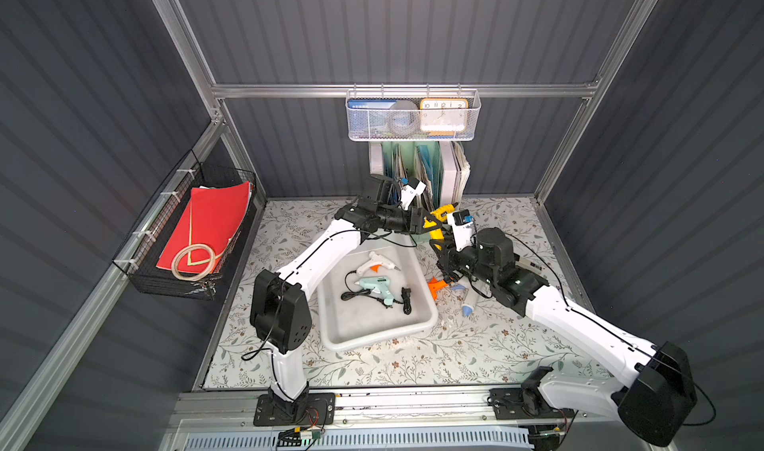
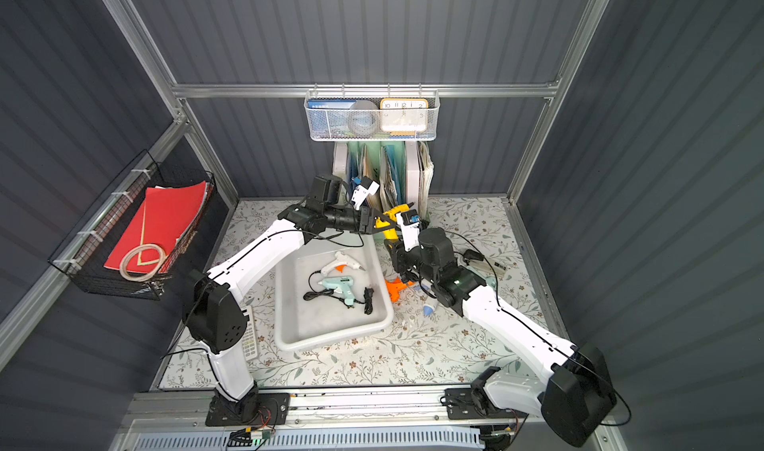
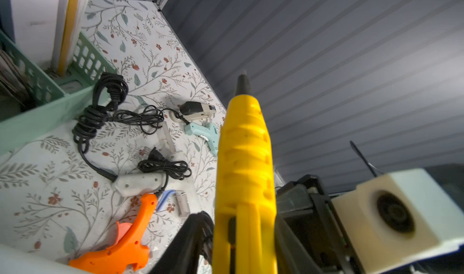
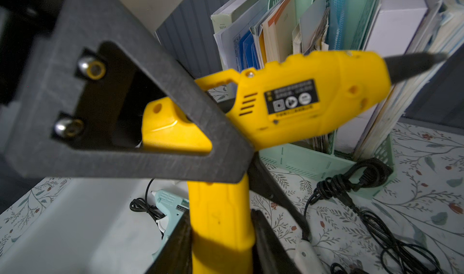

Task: Put the hot melt glue gun into the storage box
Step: Pick up the hot melt adhesive gun from the center of the board, then place the hot melt adhesive gun in the storage box.

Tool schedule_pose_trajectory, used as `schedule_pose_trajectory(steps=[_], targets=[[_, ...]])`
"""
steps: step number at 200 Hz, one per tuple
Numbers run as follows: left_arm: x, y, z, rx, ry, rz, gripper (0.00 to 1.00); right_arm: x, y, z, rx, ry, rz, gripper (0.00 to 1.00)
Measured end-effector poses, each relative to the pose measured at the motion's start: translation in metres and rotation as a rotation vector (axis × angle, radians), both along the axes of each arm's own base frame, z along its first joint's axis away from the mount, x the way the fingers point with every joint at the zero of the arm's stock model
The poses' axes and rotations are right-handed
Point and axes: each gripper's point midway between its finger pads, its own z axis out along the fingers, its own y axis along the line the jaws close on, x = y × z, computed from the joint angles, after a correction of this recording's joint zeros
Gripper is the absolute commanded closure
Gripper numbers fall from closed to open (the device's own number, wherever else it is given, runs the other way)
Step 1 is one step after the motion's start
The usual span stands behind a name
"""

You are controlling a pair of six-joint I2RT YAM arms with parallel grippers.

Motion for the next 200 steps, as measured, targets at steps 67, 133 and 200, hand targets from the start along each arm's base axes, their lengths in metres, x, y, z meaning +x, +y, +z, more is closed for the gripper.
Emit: schedule_pose_trajectory(steps=[67, 133, 200], targets=[[0.002, 0.017, 0.004, 0.012, -0.005, 0.061, 1.0, 0.004, 0.005, 0.007, -0.005, 0.001, 0.007, 0.27], [0.035, 0.135, 0.039, -0.008, -0.023, 0.384, 1.0, -0.004, -0.03, 0.064, 0.049, -0.128, -0.135, 0.01], [0.002, 0.211, 0.041, 0.141, 0.089, 0.536, 1.0, 0.004, -0.075, 0.054, -0.004, -0.077, -0.377, 0.01]])
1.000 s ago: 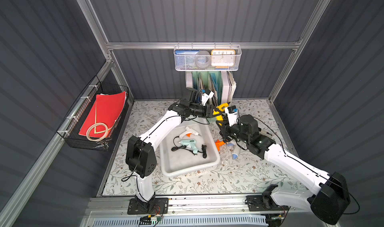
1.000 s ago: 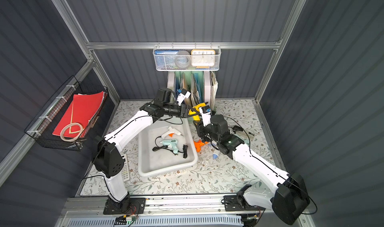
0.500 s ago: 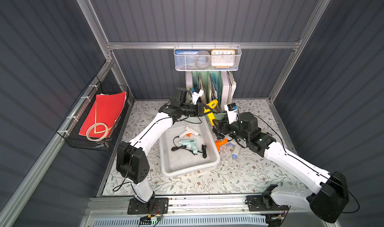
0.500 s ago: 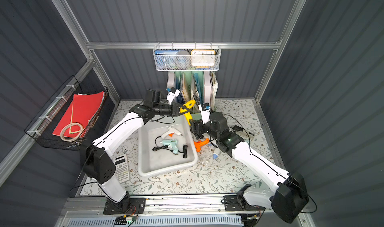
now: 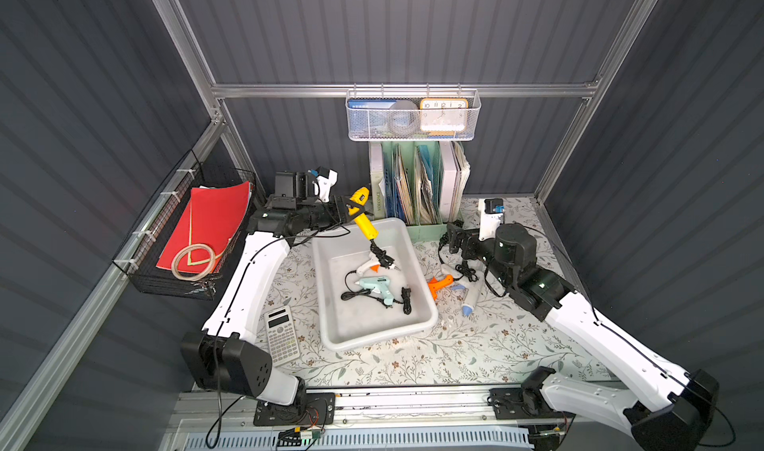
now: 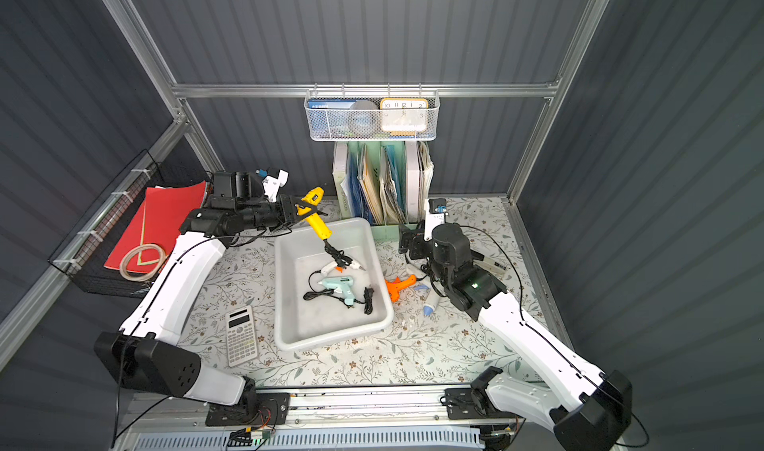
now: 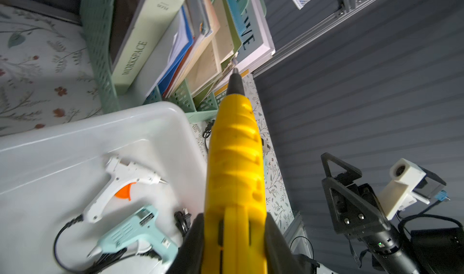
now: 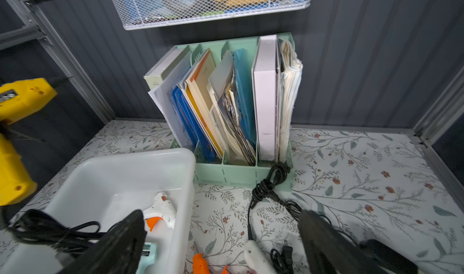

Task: Put the hot melt glue gun into the storage box
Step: Place the hot melt adhesive gun in the storage box.

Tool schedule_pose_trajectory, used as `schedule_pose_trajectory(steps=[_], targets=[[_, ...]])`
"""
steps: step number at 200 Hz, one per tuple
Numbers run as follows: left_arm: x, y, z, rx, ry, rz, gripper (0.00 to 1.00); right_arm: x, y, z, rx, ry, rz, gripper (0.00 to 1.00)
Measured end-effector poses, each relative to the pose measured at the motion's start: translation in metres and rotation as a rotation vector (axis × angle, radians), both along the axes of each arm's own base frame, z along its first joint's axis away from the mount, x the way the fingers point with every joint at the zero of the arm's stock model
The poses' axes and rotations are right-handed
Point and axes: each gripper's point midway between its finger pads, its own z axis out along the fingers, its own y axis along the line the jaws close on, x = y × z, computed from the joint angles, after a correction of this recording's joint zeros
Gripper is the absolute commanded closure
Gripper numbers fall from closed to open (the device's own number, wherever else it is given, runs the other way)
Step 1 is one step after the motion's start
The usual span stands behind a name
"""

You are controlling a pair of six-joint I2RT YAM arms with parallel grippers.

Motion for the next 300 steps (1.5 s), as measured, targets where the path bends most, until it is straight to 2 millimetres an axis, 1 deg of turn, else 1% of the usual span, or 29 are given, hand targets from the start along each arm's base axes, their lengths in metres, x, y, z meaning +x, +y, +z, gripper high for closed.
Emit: schedule_pose_trajectory(steps=[13, 39, 55, 81, 108, 144, 171, 188, 202, 229, 242, 257, 270, 286, 300], targets=[[-0.009, 0.007, -0.008, 0.037, 0.045, -0.002, 1.0, 0.003, -0.004, -0.007, -0.012, 0.024, -0.031, 0.01], [-0.033, 0.009, -0.029, 0.091, 0.149, -0.051, 1.0, 0.007, -0.01, -0.017, -0.022, 0.059, -0.078, 0.01], [-0.045, 0.009, -0.05, 0.118, 0.224, -0.085, 1.0, 0.008, -0.013, -0.019, -0.027, 0.072, -0.101, 0.01], [-0.059, 0.011, -0.092, 0.152, 0.363, -0.135, 1.0, 0.008, -0.019, -0.021, -0.033, 0.089, -0.137, 0.01], [-0.062, 0.014, -0.131, 0.191, 0.466, -0.168, 1.0, 0.008, -0.025, -0.023, -0.032, 0.103, -0.168, 0.01], [-0.058, 0.025, -0.181, 0.284, 0.574, -0.179, 1.0, 0.008, -0.032, -0.031, -0.048, 0.132, -0.192, 0.01], [-0.052, 0.034, -0.209, 0.347, 0.634, -0.165, 1.0, 0.011, -0.035, -0.035, -0.057, 0.146, -0.204, 0.01], [-0.044, 0.041, -0.221, 0.399, 0.647, -0.148, 0.98, 0.012, -0.038, -0.036, -0.061, 0.152, -0.211, 0.01], [-0.036, 0.048, -0.231, 0.443, 0.648, -0.128, 0.9, 0.013, -0.04, -0.038, -0.065, 0.159, -0.217, 0.01], [-0.019, 0.06, -0.245, 0.522, 0.648, -0.085, 0.8, 0.015, -0.047, -0.047, -0.073, 0.191, -0.241, 0.01], [-0.011, 0.065, -0.248, 0.551, 0.641, -0.06, 0.71, 0.018, -0.051, -0.058, -0.068, 0.225, -0.26, 0.01], [-0.002, 0.071, -0.246, 0.581, 0.621, -0.028, 0.58, 0.021, -0.057, -0.075, -0.058, 0.283, -0.286, 0.01], [0.007, 0.074, -0.242, 0.597, 0.599, 0.004, 0.56, 0.023, -0.064, -0.091, -0.045, 0.342, -0.309, 0.01], [0.016, 0.077, -0.239, 0.605, 0.57, 0.033, 0.51, 0.024, -0.073, -0.106, -0.013, 0.401, -0.335, 0.01], [0.021, 0.077, -0.238, 0.601, 0.559, 0.051, 0.43, 0.023, -0.081, -0.116, 0.019, 0.448, -0.356, 0.01]])
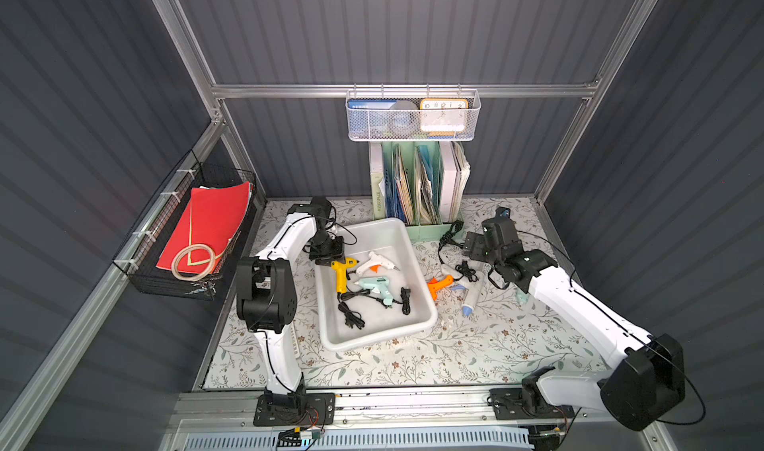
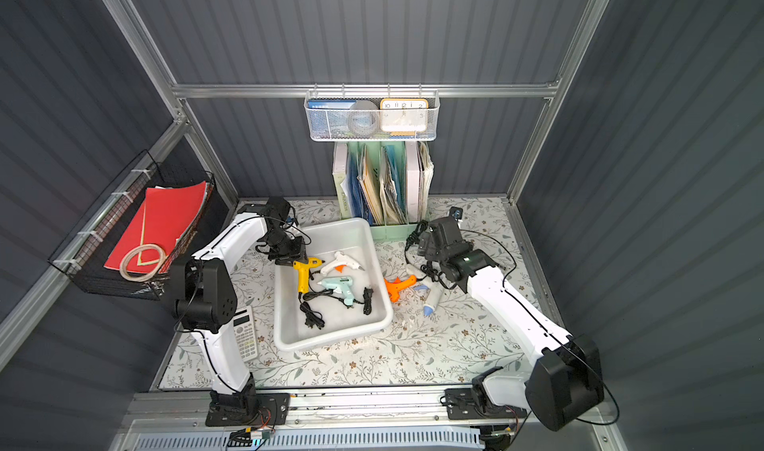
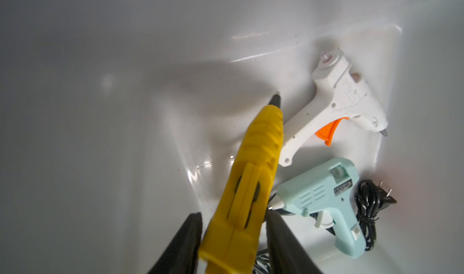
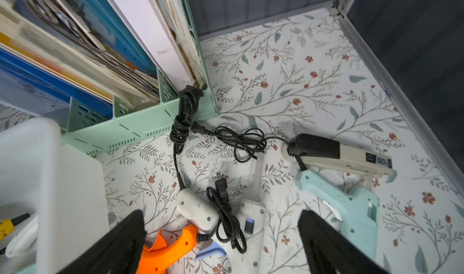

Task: Put the hot melt glue gun into the storage box
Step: Place the hot melt adhesive gun in the storage box, then pick up the hot melt adhesive gun from the center of the board.

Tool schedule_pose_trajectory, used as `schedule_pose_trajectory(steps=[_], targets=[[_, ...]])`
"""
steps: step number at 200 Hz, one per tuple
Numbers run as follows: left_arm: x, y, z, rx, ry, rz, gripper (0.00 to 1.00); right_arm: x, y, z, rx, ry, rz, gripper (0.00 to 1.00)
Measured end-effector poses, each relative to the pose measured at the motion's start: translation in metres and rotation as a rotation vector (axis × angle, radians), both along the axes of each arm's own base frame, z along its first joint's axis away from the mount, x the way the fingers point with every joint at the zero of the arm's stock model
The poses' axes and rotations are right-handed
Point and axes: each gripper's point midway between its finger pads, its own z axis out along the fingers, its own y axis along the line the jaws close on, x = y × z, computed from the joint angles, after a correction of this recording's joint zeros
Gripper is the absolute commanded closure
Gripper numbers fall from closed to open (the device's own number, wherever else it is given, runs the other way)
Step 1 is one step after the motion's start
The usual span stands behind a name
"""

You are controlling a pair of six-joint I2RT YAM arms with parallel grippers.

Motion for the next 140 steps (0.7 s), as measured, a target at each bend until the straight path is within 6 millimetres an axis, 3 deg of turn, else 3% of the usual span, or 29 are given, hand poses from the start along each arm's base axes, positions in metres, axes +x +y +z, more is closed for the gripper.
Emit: schedule_pose_trajectory(steps=[50, 74, 84, 109, 140], targets=[[0.006, 0.001, 0.001, 0.015, -0.022, 0.032, 0.19, -0.006, -0.027, -0.041, 0.107, 0.143, -0.094, 0.04], [0.009, 0.003, 0.005, 0.024, -0.033, 0.052, 0.01, -0.008, -0.023, -0.06, 0.144, 0.213, -0.071, 0.1], [0.01, 0.003, 0.012, 0.025, -0.049, 0.061, 0.0, -0.009, -0.017, -0.066, 0.166, 0.24, -0.046, 0.14], [0.016, 0.003, 0.045, 0.012, -0.138, 0.082, 0.0, -0.015, 0.002, -0.079, 0.211, 0.322, 0.025, 0.22], [0.02, -0.001, 0.108, -0.038, -0.325, 0.116, 0.0, -0.029, 0.032, -0.082, 0.231, 0.362, 0.081, 0.27]])
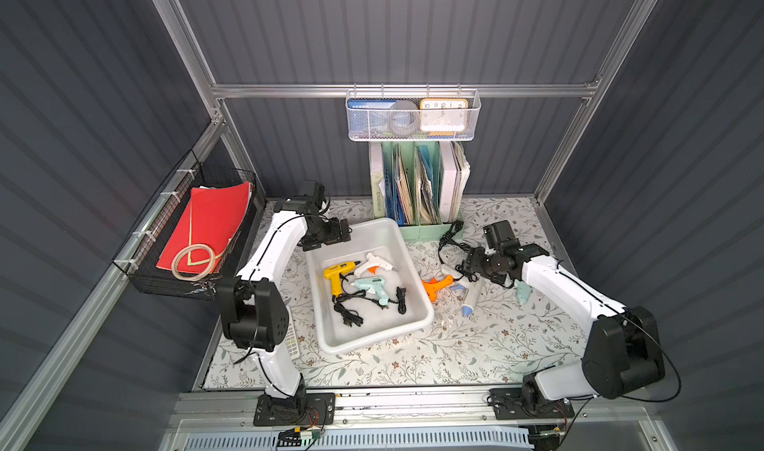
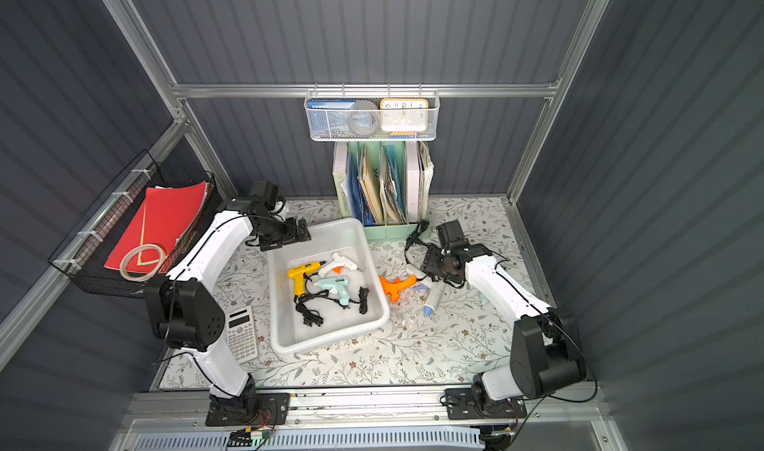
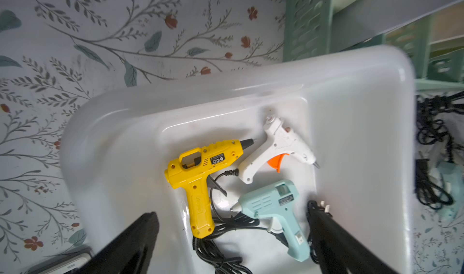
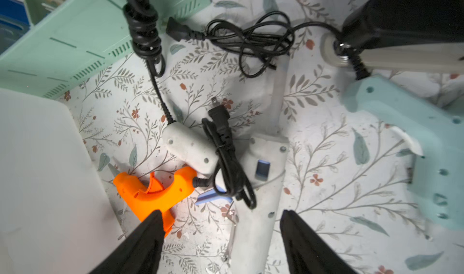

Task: Put the hot melt glue gun into the storage box
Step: Pick up the hot melt adhesive gun from the center of the board.

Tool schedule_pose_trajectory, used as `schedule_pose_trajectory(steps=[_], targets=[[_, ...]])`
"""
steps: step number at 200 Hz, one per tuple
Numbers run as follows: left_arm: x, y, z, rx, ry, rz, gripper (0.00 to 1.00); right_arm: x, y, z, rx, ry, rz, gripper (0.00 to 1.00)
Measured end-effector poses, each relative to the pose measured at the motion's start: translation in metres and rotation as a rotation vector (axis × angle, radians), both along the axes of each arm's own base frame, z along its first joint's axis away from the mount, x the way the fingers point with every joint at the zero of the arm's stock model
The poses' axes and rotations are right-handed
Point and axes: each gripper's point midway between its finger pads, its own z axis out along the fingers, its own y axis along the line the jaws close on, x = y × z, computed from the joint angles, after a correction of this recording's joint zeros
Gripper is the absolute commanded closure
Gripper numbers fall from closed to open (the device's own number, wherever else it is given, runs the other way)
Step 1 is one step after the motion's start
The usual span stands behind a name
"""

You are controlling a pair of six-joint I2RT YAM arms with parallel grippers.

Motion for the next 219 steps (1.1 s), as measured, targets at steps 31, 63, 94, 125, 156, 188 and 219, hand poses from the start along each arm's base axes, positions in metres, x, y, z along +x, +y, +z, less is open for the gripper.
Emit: schedule_pose_trajectory(steps=[31, 63, 94, 125, 156, 188, 219], targets=[[0.0, -0.003, 0.056, -0.057, -0.21, 0.027, 0.0, -0.019, 0.038, -0.002, 0.024, 0.028, 0.04, 0.34], [-0.005, -0.002, 0.074, -0.105, -0.34, 0.067, 0.0, -0.029, 0.057, -0.007, 0.046, 0.058, 0.038, 0.36], [-0.005, -0.001, 0.065, -0.155, -0.419, 0.118, 0.0, -0.029, 0.064, -0.029, 0.057, 0.118, 0.016, 0.4], [0.003, 0.0, 0.064, -0.183, -0.483, 0.15, 0.0, -0.023, 0.07, -0.043, 0.06, 0.151, 0.005, 0.41], [0.011, 0.0, 0.077, -0.206, -0.548, 0.162, 0.0, -0.014, 0.077, -0.049, 0.076, 0.155, -0.005, 0.42], [0.015, 0.0, 0.08, -0.216, -0.575, 0.164, 0.0, -0.009, 0.078, -0.057, 0.067, 0.163, -0.022, 0.44], [0.015, 0.0, 0.076, -0.216, -0.571, 0.165, 0.0, -0.003, 0.075, -0.07, 0.048, 0.177, -0.053, 0.44]])
